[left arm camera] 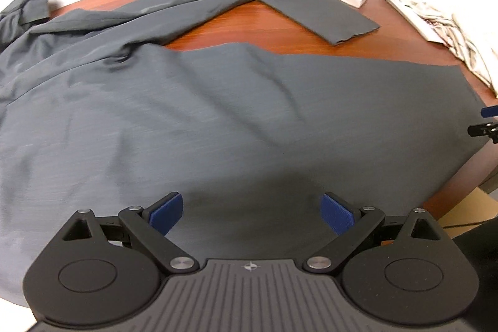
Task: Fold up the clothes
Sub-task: 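Move the right gripper to the shirt's folded edge and pinch it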
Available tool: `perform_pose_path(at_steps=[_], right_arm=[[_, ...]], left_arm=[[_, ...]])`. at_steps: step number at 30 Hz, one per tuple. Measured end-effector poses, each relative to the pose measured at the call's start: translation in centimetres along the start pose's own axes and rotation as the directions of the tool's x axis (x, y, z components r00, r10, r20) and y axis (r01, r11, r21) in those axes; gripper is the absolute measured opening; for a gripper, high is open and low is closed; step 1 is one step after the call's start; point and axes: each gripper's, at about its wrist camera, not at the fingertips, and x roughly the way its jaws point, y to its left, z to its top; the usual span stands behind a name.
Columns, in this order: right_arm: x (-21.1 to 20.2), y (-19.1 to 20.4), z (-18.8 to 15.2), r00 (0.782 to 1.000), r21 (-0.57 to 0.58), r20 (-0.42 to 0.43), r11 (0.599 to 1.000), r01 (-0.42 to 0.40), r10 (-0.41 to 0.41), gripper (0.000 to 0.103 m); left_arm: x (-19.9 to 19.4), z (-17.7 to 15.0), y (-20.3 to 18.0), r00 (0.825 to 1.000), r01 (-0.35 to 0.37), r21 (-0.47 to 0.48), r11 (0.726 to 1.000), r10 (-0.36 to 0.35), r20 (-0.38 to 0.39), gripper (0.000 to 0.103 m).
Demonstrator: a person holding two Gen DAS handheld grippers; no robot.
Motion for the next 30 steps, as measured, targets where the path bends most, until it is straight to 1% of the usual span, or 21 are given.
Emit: perform_pose_path(at_steps=[4,7,11,13,18,21,24,27,29,30], right_arm=[[0.0,-2.9,-0.9,1.0,0.03,-0.02,0.999,0.02,-0.019,0.086],[0.1,-4.5,-1.3,0.999,0.055,-0.036,0.998,0.039,-0.037,0.086],[0.1,-6.4,-1.6,0.997,0.071,-0.05,0.995,0.069,-0.065,0.086],[0.0,-7.4,-1.7,0.995,0.077,-0.054,0.993,0.084,-0.08,0.086],[0.0,-11.7,-2.4,0.992,0.107,-0.066,0.988,0.115,-0.108,0.086],[0.3,-13.9,-3.1,0.992,0.114,-0.073,0.988,0.107,-0.1,0.086],[0.9,-15.6,-3.6,0.994,0.103,-0.081,0.992,0.078,-0.07,0.084],[1.4,-16.9,-4.1,0.995,0.106,-0.088,0.993,0.047,-0.038,0.081],[1.9,-17.7,-4.4,0.995,0.116,-0.096,0.993,0.019,-0.007,0.074],[2.0,-17.9,-4.5,0.995,0.119,-0.099,0.993,0.008,0.004,0.073]], left_arm=[[0.4,0.7,-1.5,1.0,0.002,-0.026,1.0,-0.002,-0.005,0.096],[0.9,1.2,-2.5,1.0,0.007,0.012,1.0,-0.007,-0.012,0.096],[1.9,1.8,-3.3,0.999,0.025,0.04,0.999,-0.024,-0.033,0.096],[2.6,1.9,-4.0,0.998,0.029,0.067,0.997,-0.025,-0.056,0.096],[3.1,2.0,-5.7,0.998,0.016,0.058,0.998,-0.012,-0.068,0.096],[3.2,1.8,-6.6,0.998,-0.009,0.047,0.999,0.011,-0.059,0.096],[3.5,1.5,-7.1,0.997,-0.042,0.018,0.999,0.044,-0.067,0.096],[3.7,1.1,-7.5,0.994,-0.072,0.012,0.997,0.073,-0.076,0.096],[3.7,0.8,-7.7,0.992,-0.089,0.001,0.996,0.089,-0.084,0.096],[3.6,0.6,-7.7,0.992,-0.098,-0.008,0.995,0.097,-0.086,0.096]])
